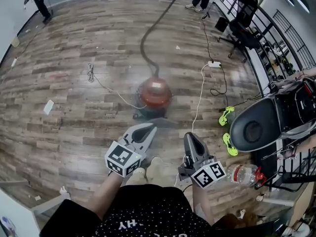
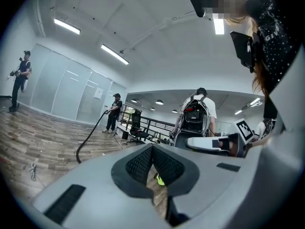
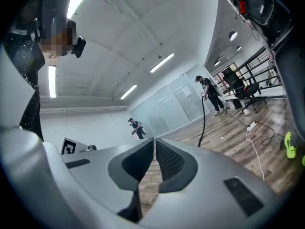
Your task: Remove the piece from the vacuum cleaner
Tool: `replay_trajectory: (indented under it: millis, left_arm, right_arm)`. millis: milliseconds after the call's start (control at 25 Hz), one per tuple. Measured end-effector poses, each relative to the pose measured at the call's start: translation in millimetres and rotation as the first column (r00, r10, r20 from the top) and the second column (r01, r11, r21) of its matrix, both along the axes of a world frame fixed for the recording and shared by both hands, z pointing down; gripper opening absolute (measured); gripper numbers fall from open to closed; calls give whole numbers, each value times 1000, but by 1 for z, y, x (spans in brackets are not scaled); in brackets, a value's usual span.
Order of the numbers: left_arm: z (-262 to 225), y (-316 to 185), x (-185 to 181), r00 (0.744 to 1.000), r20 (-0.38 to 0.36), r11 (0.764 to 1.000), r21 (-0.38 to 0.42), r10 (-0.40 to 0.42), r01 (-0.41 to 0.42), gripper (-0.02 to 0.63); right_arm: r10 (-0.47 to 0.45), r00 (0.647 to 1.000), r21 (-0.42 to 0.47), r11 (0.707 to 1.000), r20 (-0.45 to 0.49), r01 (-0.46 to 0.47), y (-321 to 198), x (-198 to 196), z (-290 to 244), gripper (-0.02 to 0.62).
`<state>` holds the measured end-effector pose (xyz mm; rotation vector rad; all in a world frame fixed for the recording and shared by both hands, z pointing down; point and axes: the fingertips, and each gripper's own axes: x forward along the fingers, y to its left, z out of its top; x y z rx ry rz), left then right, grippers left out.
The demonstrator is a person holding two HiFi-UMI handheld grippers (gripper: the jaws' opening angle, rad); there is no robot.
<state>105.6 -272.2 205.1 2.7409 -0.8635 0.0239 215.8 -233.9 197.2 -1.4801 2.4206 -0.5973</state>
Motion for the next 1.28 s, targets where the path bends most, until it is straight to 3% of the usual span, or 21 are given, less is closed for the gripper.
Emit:
replay_trajectory:
  millis: [80, 280, 520, 720, 880, 1280]
  left_arm:
    - [1, -5, 7, 1000, 0, 1000, 9, -7, 7, 8]
    - [17, -24, 16, 997, 77, 999, 23, -26, 25, 8]
    - [47, -47, 21, 998, 48, 998, 41, -48, 46, 8]
    - [92, -73, 20, 997, 57, 998, 23, -58, 57, 8]
    - [135, -82, 18, 997, 50, 998, 23, -66, 65, 8]
    - [255, -107, 31, 998, 28, 998, 24, -55, 54, 8]
  right_arm:
    - [-33, 999, 5, 999, -20, 33, -7, 10, 1, 11]
    - [-95, 994, 17, 995, -55, 97, -29, 31, 6, 11]
    - [-116, 991, 38, 992, -70, 119, -56, 48, 43, 11]
    - [-29, 997, 70, 997, -72, 34, -82, 67, 77, 11]
    - [-13, 996, 80, 997, -88, 20, -89, 76, 117, 11]
    - [-83, 994, 92, 992, -76, 90, -112, 70, 241, 11]
